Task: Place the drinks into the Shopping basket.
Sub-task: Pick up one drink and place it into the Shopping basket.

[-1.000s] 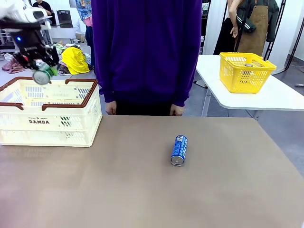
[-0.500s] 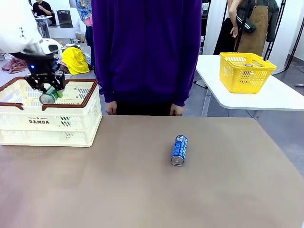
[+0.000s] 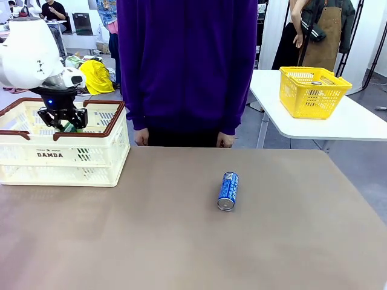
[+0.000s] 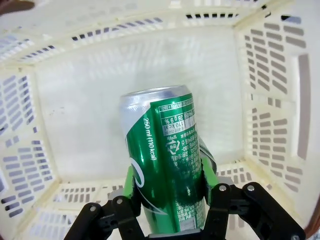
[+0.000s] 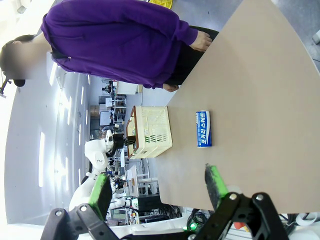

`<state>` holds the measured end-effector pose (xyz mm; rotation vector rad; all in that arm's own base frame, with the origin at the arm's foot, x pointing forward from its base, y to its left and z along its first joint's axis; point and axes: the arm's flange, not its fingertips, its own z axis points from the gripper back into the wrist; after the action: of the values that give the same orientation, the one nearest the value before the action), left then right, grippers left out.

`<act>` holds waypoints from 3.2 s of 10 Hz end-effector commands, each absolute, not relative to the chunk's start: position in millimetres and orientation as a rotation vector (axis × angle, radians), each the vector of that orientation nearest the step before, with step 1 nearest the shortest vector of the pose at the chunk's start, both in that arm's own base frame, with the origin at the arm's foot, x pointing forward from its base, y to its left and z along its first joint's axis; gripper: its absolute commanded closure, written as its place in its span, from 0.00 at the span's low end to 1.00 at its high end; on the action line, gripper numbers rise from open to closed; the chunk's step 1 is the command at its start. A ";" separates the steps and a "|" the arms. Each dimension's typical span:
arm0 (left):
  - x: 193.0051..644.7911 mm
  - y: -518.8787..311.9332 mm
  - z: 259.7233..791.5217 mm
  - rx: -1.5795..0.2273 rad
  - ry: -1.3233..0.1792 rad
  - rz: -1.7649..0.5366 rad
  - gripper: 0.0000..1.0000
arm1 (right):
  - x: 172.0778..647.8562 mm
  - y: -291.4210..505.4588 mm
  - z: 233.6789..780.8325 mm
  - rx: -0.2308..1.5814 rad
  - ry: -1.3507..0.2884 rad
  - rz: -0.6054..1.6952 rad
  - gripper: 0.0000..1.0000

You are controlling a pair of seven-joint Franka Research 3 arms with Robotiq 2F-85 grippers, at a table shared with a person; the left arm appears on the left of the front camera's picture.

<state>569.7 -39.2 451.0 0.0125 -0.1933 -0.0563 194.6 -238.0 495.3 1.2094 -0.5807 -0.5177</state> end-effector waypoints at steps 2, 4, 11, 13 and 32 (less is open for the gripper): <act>575.0 -41.2 434.6 0.034 -0.208 -0.015 1.00 | 196.6 -239.4 497.1 1.223 -0.611 -0.495 0.00; 577.2 -38.6 432.0 0.020 -0.185 -0.007 1.00 | 196.6 -239.4 497.1 1.223 -0.611 -0.495 0.00; 573.7 -35.4 437.0 -0.055 -0.139 -0.025 0.00 | 196.6 -239.4 497.1 1.223 -0.611 -0.495 0.00; 574.0 -27.1 443.0 -0.058 -0.148 0.010 0.00 | 196.6 -239.4 497.1 1.223 -0.611 -0.495 0.00; 421.9 49.8 659.5 -0.998 -0.007 -0.142 0.00 | 196.6 -239.4 497.1 1.223 -0.611 -0.495 0.00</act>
<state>434.6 30.5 672.7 -0.8868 -0.0074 -0.1280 194.7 -237.9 495.2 1.2096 -0.5800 -0.5175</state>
